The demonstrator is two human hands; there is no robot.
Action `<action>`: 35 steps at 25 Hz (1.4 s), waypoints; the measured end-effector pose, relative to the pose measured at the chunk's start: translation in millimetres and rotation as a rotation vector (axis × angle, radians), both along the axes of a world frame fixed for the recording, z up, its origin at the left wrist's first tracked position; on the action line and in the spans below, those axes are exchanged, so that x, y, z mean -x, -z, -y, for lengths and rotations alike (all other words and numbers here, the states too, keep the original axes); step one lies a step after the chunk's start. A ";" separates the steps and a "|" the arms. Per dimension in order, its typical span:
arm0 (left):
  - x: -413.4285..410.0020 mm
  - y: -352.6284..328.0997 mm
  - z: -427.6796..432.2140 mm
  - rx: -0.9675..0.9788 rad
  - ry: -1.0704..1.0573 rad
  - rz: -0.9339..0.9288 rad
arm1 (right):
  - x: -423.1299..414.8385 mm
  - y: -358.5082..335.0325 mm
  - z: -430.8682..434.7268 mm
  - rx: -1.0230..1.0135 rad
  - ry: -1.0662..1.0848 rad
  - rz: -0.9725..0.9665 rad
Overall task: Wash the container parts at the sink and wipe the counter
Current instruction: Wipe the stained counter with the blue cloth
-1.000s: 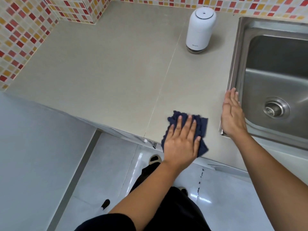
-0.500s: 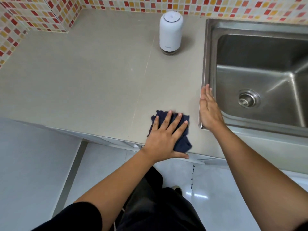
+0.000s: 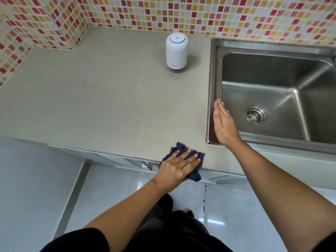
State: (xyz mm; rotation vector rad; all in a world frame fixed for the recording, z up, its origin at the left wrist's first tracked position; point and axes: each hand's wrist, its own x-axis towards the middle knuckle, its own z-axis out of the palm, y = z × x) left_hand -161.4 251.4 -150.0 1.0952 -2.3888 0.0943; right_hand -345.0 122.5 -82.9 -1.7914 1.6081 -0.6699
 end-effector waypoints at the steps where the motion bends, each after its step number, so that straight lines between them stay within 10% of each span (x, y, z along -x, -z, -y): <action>1: 4.1 -2.1 -3.2 -0.033 0.003 -0.046 | 7.5 -4.4 -4.7 0.018 0.010 -0.001; 5: 20.8 -49.0 9.7 -0.356 -0.299 -0.300 | 35.3 -23.2 -18.3 0.067 0.111 0.032; 10: 50.7 -136.6 69.4 -1.027 -0.597 -1.147 | 55.5 -85.6 -26.9 0.168 0.136 0.130; 19: 119.2 -212.3 133.4 -1.500 -0.351 -1.457 | 72.9 -154.7 1.6 0.045 0.093 0.406; 24: 137.4 -225.4 168.9 -1.413 -0.226 -1.363 | 86.9 -183.1 32.5 0.093 0.144 0.260; 35: 159.7 -307.9 285.3 -0.694 0.026 -0.276 | 152.8 -287.4 91.3 0.414 0.096 0.119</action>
